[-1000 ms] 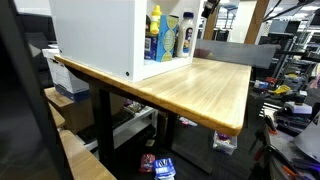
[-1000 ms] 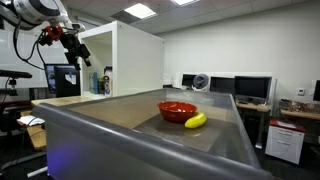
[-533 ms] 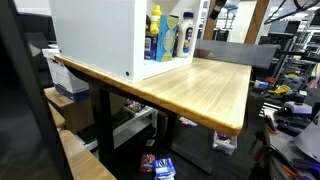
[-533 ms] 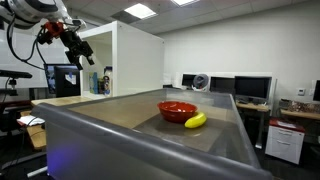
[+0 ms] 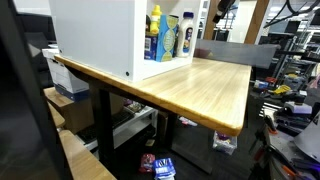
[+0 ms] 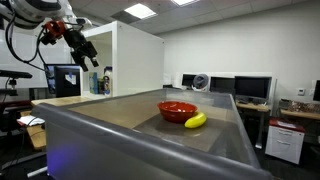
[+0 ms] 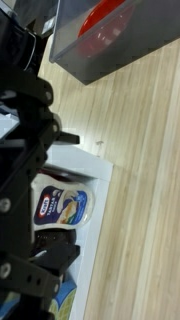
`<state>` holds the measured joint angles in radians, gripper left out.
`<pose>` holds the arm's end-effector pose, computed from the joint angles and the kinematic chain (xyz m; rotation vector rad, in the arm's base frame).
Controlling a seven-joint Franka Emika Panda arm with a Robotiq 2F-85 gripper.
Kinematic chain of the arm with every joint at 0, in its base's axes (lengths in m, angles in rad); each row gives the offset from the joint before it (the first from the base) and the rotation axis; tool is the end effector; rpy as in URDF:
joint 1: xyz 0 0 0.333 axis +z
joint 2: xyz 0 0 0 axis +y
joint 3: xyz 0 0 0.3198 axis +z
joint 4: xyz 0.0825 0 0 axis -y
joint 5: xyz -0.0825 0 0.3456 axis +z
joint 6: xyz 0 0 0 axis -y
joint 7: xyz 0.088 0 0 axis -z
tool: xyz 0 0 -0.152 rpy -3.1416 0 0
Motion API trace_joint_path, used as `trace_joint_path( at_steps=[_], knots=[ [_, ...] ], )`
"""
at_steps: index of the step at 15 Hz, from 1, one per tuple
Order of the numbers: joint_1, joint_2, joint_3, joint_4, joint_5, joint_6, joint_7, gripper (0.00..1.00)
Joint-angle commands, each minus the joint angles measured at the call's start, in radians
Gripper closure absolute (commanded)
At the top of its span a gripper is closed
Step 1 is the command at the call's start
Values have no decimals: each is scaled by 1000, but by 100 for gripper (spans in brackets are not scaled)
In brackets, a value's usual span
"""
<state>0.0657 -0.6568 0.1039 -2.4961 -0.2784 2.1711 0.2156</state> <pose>0.3566 0.0436 0.5123 2.8381 0.0898 0.5420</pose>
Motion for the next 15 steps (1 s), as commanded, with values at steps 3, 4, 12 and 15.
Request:
trace_joint_path(
  at_steps=[3,4,12,15],
  knots=[
    [-75,-33,-2,-43,-22,-19,-21,0],
    [-83,-33,-6,-45,-22,-28,-25,0],
    [-122,-14,-58,-60,5,-30,-47,0],
    [-122,-19,-69,-61,7,-29,-60,0]
  ],
)
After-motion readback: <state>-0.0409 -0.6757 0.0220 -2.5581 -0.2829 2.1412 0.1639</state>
